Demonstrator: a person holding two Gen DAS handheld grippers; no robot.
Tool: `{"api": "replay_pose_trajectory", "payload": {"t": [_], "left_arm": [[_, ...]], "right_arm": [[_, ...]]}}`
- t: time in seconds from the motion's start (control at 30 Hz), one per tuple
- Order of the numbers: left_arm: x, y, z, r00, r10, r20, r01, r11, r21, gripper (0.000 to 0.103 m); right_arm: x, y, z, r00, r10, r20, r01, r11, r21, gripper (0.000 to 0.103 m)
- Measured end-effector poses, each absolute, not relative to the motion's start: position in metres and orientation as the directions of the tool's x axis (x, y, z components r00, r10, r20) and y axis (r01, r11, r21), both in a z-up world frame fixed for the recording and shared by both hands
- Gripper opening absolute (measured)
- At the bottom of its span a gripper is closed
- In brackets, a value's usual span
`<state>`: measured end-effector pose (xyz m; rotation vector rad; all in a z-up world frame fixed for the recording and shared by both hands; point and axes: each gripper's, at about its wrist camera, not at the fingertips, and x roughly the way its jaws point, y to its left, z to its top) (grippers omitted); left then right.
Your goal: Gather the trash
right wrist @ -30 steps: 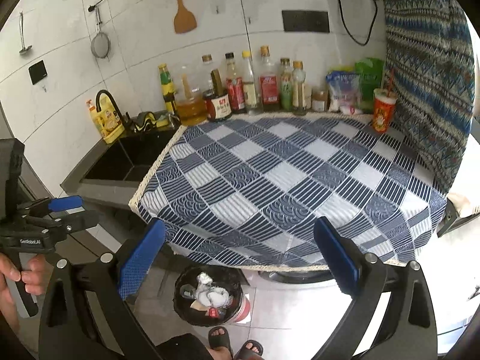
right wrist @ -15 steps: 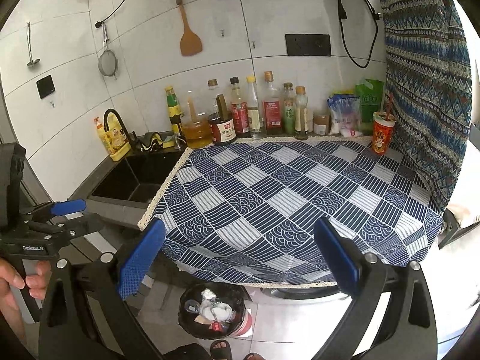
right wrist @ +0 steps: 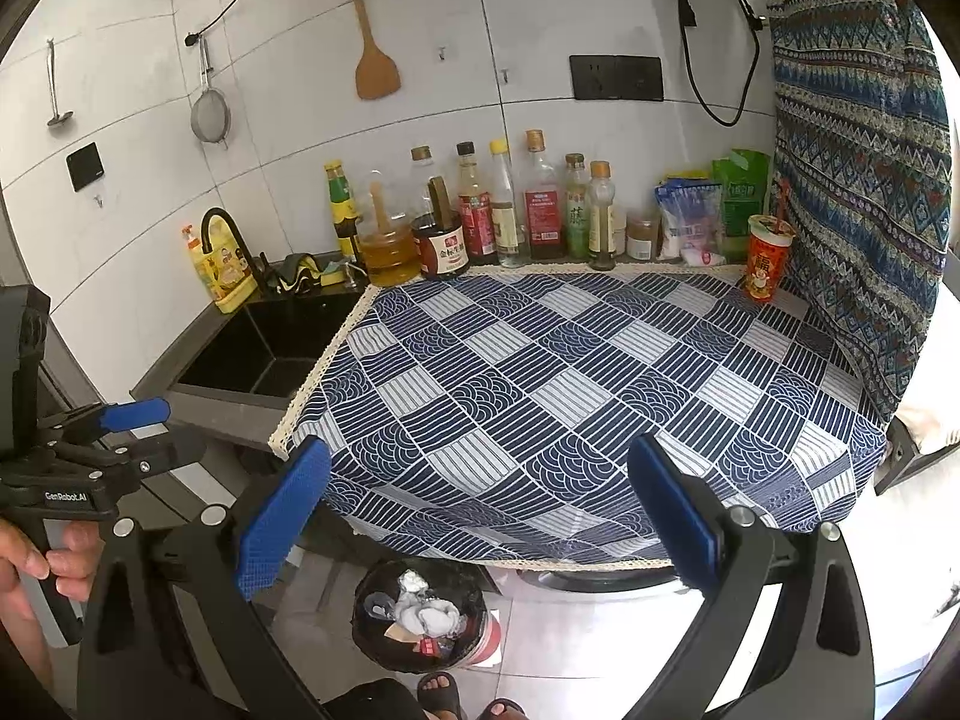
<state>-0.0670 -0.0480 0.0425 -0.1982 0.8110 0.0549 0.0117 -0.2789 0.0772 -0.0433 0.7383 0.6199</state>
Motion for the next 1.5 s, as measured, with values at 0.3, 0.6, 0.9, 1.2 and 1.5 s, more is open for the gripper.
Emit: {"api": "replay_pose_trajectory", "payload": {"t": [0.3, 0.6, 0.9, 1.2, 1.5], "left_arm": [[-0.0624, -0.0438, 0.042, 0.69, -0.014, -0.724, -0.137, 0.979, -0.149, 0.096], [-0.0587, -0.042, 0.0394, 0.684, -0.019, -0.729, -0.128, 0.981, -0.145, 0.096], [-0.0568, -0.045, 0.038, 0.681, -0.015, -0.732, -0.127, 0.982, -0.139, 0.096], [-0.0582, -0.044, 0.0355, 0.679, -0.013, -0.734, -0.136, 0.98, -0.143, 0.096], [-0.0598, -0.0445, 0.037, 0.679, -0.014, -0.734, -0.135, 0.98, -0.144, 0.096]], "right_arm": [[0.0143, -0.2778, 0.0744, 0.563, 0.514, -0.647, -0.544, 0.82, 0.178, 0.098], [0.0175, -0.2746, 0.0731, 0.557, 0.51, -0.656, -0.54, 0.822, 0.18, 0.098], [0.0183, -0.2742, 0.0736, 0.56, 0.507, -0.655, -0.538, 0.824, 0.178, 0.098], [0.0202, -0.2739, 0.0708, 0.554, 0.503, -0.663, -0.538, 0.824, 0.176, 0.098], [0.0179, -0.2752, 0.0698, 0.557, 0.499, -0.664, -0.54, 0.825, 0.167, 0.098]]}}
